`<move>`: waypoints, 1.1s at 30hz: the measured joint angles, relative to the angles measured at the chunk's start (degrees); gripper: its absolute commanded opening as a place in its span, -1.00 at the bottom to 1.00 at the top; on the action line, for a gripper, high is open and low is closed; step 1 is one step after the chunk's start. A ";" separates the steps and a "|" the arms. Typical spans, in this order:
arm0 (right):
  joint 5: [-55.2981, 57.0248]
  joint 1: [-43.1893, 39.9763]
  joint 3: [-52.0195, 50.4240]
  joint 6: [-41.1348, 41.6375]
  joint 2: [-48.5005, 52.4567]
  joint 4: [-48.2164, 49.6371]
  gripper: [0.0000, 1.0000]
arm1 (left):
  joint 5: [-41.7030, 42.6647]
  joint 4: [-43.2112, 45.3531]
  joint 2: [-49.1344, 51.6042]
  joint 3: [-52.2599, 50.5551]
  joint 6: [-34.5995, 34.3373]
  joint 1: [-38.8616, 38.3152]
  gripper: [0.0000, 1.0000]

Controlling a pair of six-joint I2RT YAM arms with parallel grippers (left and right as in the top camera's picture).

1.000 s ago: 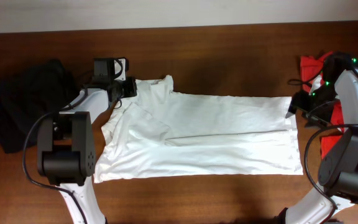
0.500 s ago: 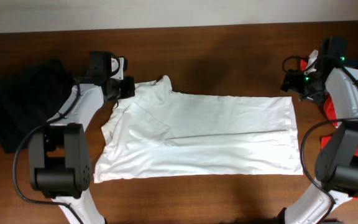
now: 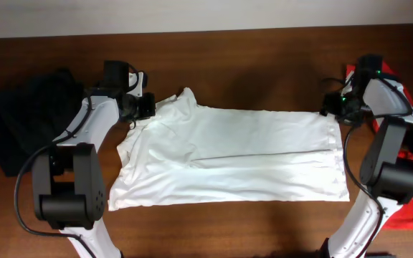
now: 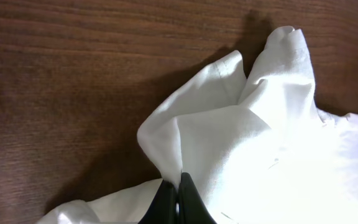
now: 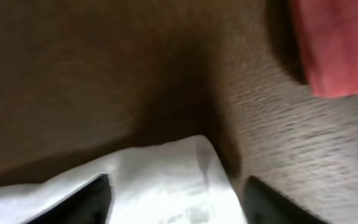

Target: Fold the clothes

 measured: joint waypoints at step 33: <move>0.09 -0.13 1.64 1.75 1.31 0.24 -0.92 | -0.07 -1.03 0.00 -0.02 0.02 0.00 -1.00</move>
